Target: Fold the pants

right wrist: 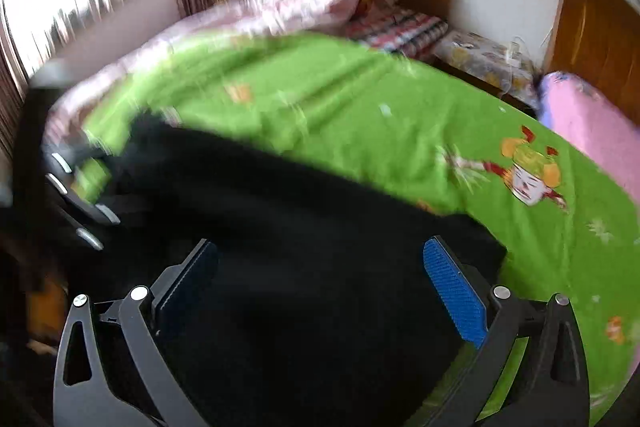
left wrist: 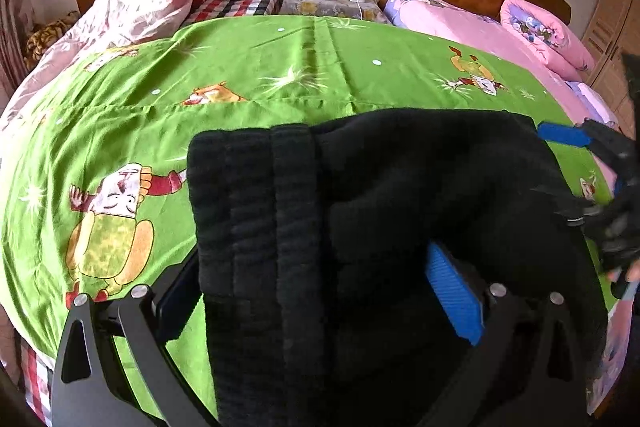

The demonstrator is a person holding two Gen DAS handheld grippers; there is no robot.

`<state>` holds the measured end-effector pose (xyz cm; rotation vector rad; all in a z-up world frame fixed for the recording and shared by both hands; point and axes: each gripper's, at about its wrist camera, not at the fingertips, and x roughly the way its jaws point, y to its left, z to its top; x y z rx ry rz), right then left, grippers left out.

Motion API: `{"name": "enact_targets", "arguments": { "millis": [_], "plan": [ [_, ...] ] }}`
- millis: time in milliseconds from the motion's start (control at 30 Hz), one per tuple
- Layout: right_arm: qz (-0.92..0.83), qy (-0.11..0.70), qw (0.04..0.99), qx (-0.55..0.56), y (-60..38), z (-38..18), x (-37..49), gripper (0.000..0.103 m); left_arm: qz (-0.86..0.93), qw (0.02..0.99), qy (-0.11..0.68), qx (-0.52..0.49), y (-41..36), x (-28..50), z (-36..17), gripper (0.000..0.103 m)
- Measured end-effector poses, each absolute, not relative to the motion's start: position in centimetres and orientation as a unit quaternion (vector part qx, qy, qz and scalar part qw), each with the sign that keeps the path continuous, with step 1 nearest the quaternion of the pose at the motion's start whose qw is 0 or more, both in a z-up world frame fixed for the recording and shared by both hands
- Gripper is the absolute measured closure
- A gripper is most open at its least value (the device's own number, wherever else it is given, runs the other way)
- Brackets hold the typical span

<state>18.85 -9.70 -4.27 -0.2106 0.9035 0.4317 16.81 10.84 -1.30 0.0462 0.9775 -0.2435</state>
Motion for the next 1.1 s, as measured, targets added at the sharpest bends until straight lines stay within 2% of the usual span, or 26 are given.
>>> {"name": "enact_targets", "arguments": {
  "millis": [167, 267, 467, 700, 933, 1100],
  "plan": [
    [0.173, 0.414, 0.892, 0.057, -15.0, -3.5, 20.3, 0.004, -0.108, 0.878, 0.466, 0.033, 10.6, 16.8, -1.3, 0.001],
    [0.221, 0.388, 0.889, 0.098, -15.9, -2.0, 18.3, 0.004, -0.106, 0.879, 0.464, 0.033, 10.6, 16.9, -1.2, 0.001],
    [0.236, 0.450, 0.861, 0.020, -13.1, -5.4, 18.6, 0.004, -0.098, 0.884, 0.456, 0.039, 10.3, 16.5, -1.1, 0.001],
    [0.208, 0.405, 0.886, 0.089, -14.7, -3.3, 17.9, 0.004, -0.091, 0.889, 0.446, 0.048, 10.1, 16.2, -1.0, 0.001],
    [0.263, 0.378, 0.887, 0.033, -11.6, -2.1, 9.3, 0.004, -0.091, 0.891, 0.442, 0.042, 10.3, 16.0, -0.9, 0.001],
    [0.268, 0.385, 0.883, 0.020, -11.1, -4.6, 7.8, 0.004, -0.090, 0.892, 0.442, 0.039, 10.3, 16.1, -0.9, 0.001]
  ]
}}
